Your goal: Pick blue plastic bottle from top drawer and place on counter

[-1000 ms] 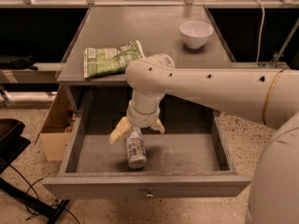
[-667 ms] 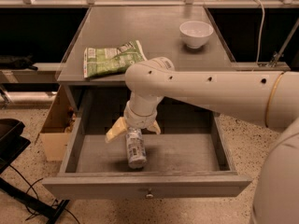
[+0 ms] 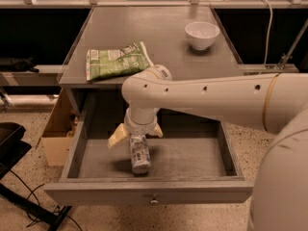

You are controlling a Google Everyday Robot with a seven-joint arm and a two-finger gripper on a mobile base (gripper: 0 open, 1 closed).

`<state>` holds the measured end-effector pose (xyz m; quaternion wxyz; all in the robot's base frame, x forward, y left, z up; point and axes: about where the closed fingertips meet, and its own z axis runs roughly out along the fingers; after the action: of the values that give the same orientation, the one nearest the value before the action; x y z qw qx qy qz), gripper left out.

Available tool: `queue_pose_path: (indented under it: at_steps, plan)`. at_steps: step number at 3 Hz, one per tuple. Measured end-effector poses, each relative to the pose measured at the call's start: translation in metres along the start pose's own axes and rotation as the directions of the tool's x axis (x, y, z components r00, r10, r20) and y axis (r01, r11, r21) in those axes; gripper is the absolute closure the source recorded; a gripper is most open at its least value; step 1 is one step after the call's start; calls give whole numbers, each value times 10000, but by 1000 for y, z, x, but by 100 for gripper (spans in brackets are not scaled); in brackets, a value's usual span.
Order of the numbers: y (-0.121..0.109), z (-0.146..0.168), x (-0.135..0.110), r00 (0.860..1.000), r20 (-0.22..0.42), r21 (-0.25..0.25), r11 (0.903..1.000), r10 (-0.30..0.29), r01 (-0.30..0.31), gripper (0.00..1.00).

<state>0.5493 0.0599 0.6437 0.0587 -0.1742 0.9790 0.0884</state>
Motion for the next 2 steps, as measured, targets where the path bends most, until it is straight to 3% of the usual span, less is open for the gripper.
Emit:
queue_pose_path:
  at_steps: [1, 2]
  plan:
    - [-23, 26, -5, 10000, -31, 678, 9977, -23, 25, 24]
    - [-34, 43, -4, 9994, -257, 698, 9973, 249, -230, 47]
